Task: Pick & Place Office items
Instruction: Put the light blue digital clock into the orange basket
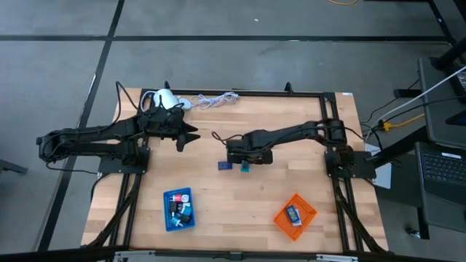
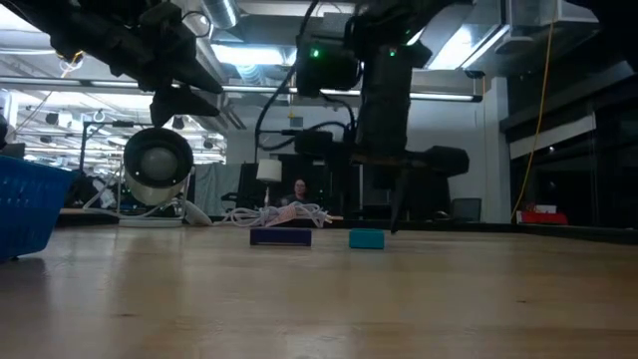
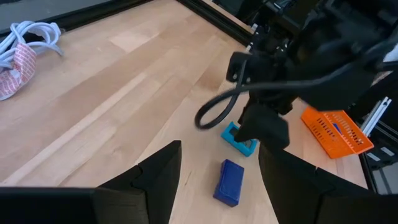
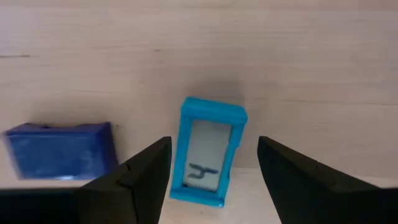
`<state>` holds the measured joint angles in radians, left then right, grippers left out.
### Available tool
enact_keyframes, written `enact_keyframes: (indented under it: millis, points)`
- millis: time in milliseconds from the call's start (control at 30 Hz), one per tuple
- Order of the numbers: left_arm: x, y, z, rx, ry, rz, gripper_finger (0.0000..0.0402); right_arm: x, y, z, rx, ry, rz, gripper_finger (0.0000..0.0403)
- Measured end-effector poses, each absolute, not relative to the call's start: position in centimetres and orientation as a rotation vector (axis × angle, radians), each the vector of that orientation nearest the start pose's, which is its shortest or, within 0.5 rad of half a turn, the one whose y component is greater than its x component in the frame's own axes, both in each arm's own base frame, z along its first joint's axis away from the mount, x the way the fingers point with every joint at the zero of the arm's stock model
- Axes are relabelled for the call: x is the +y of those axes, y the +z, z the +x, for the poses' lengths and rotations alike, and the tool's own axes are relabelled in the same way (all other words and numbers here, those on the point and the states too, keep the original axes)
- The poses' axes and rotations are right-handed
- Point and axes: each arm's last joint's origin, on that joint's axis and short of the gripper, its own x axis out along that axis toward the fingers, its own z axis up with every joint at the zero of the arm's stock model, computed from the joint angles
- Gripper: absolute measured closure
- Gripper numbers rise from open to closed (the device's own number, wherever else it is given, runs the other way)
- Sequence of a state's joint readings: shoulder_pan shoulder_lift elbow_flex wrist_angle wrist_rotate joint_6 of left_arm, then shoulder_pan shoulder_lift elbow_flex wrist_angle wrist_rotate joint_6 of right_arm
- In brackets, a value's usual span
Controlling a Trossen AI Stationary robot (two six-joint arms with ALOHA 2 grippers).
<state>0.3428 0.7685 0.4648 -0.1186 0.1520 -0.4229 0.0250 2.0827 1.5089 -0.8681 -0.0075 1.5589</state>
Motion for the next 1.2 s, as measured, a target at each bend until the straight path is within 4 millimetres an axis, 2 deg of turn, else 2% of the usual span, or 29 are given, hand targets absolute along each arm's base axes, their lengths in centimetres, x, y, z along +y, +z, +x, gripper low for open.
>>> enact_keyframes:
  millis: [133,333,467,600,800,967,1100,1200]
  points:
    - [5.3,23.1,16.1,0.372,0.275,-0.521,0.0192,1.2,13.9,40.3,1.187,-1.077,1.237,0.0161]
    - [5.3,23.0,16.1,0.379,0.277,-0.522,0.0192,1.2,13.4,40.5,1.205,-1.070,1.227,0.0166]
    - [5.3,22.9,16.0,0.388,0.279,-0.524,0.0192,1.2,13.3,40.4,1.215,-1.065,1.213,0.0202]
    - [5.3,22.9,16.0,0.388,0.281,-0.523,0.0192,1.2,13.3,40.7,1.201,-1.037,1.214,0.0269]
    - [5.3,22.9,16.0,0.388,0.282,-0.523,0.0192,1.1,13.5,41.0,1.189,-0.975,1.225,0.0272]
    - [5.3,22.9,16.0,0.386,0.290,-0.521,0.0192,0.6,14.8,41.7,1.095,-0.872,1.255,0.0272]
    - [5.3,22.9,16.0,0.385,0.297,-0.519,0.0192,-0.4,18.5,41.8,0.944,-0.790,1.258,0.0272]
    - [5.3,22.9,16.0,0.385,0.297,-0.520,0.0192,-1.1,21.2,41.1,0.873,-0.756,1.232,0.0272]
